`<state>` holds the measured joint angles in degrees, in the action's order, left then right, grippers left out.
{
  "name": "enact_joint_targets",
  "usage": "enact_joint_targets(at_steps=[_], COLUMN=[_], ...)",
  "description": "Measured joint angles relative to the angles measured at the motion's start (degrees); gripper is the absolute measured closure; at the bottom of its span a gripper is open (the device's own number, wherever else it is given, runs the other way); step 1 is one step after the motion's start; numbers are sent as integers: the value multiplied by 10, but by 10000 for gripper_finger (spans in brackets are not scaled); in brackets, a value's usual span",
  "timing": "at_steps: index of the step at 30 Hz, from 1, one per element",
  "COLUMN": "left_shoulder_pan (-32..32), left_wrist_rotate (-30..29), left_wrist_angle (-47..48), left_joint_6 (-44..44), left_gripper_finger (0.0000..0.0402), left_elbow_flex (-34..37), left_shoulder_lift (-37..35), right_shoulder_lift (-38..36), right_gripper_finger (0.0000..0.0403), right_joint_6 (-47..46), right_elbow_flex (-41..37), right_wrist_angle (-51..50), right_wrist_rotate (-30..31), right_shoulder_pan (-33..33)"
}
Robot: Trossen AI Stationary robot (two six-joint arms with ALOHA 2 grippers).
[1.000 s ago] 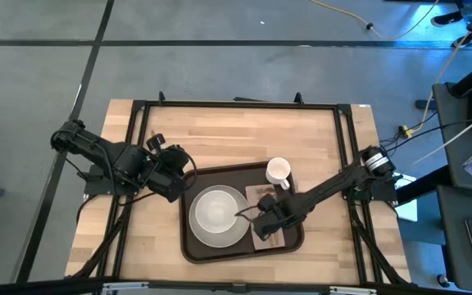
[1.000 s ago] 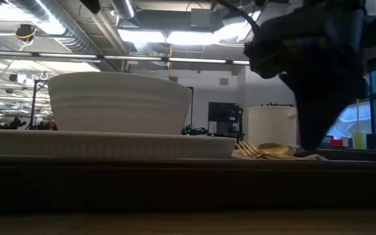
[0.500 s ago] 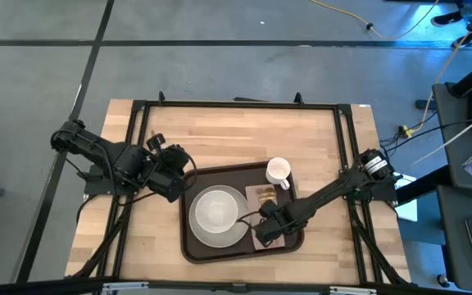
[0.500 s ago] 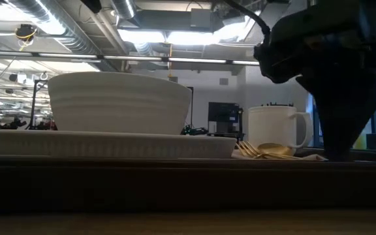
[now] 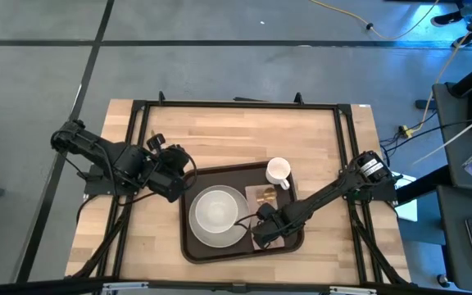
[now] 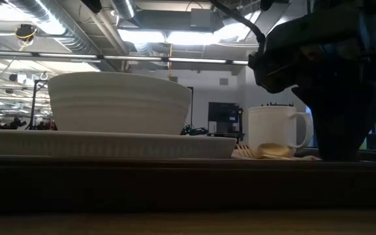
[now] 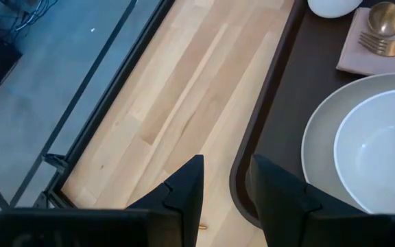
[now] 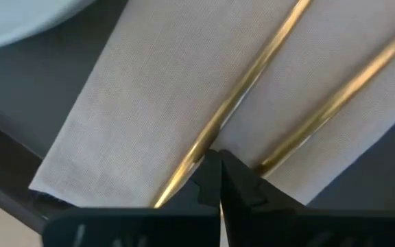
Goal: Set up tray
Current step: Put the golden fork to the right of the golden spoon on the brown serving tray, then put the golden knife to the left of the golden fork on the brown serving tray
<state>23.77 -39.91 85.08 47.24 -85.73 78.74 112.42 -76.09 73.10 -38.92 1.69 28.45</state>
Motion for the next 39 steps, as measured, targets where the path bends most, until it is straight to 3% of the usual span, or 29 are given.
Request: enact_joint_targets(at_steps=[7,15,21,28,34,39], left_shoulder_pan=[0,4,24,33,20,-41], left_wrist_rotate=[1,11,14,86,101,169], left_wrist_angle=[0,0,-6,-23,-23,28], left_joint_6=[1,46,188,431,553,591], left_gripper_finger=[288,288,288,288,288,288], left_elbow_flex=[0,1,57,165,219,244], left_shoulder_lift=[0,0,-1,-4,-4,-11], right_shoulder_lift=[-10,-127,-244,-349,-387,-389], right_gripper_finger=[403,403,403,391,394,397], right_joint_6=[-9,-6,99,279,379,429], right_elbow_flex=[-1,-1,-1,-1,-1,-1], right_wrist_angle=[-27,-73,-95,-125,-143,-153], right_wrist_rotate=[-1,77,136,117,146,165], right_shoulder_pan=[0,-9,-12,-3,-6,-7])
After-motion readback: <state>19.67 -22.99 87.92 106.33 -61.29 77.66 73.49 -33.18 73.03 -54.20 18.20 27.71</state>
